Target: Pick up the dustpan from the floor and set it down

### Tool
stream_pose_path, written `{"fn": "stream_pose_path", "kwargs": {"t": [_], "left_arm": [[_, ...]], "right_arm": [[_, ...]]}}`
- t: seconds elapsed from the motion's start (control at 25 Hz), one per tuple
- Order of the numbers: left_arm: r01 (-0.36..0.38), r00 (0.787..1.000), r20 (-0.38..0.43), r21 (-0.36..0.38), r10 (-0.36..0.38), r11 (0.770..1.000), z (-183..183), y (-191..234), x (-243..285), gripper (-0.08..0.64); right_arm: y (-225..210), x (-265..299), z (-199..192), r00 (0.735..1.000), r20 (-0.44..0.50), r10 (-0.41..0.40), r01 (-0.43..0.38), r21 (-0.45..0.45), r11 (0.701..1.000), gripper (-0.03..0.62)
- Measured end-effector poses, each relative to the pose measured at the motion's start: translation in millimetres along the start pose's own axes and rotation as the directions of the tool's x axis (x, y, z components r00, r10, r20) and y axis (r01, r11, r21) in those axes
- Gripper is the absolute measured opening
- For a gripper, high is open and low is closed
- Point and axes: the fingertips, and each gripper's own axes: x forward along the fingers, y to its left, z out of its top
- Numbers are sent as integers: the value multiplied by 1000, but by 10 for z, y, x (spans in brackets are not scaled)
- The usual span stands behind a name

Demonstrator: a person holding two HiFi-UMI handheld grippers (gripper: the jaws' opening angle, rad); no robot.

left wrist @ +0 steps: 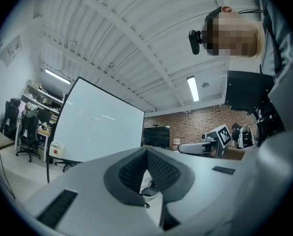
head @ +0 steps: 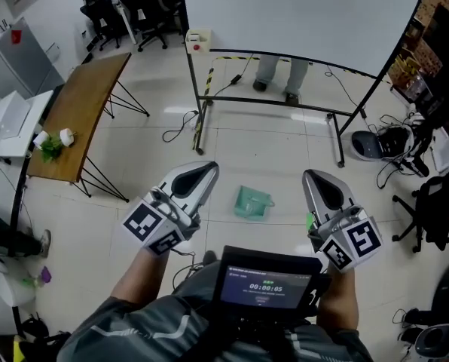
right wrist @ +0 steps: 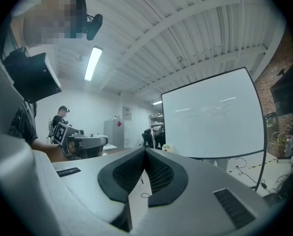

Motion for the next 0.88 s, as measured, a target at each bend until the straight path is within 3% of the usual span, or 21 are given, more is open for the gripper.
{"fn": "stream_pose_path", "kwargs": {"t": [0.2, 0.4, 0.48, 0.76, 0.88], "left_arm": [[7, 1000, -19, -17, -7, 1000, -119, 150, 137, 25], [20, 997, -73, -35, -22, 999, -617, 369, 398, 25], [15, 995, -101, -48, -20, 999, -902, 470, 518, 25], [13, 976, -216, -103, -35, 995, -2208, 838, 954, 25], [-2, 962, -269, -133, -34, 991, -2888, 977, 1114, 25]], "right_arm": [[-86, 188, -125, 999, -33, 13, -13, 1, 1000, 21], [-352, 461, -604, 996, -86, 36, -35, 14, 999, 29], [-489, 561, -933, 991, -122, 51, -47, 29, 998, 92], [-1009, 888, -2380, 959, -264, 99, -88, 55, 995, 140], [-1141, 978, -3097, 928, -343, 145, -135, 53, 989, 178]]}}
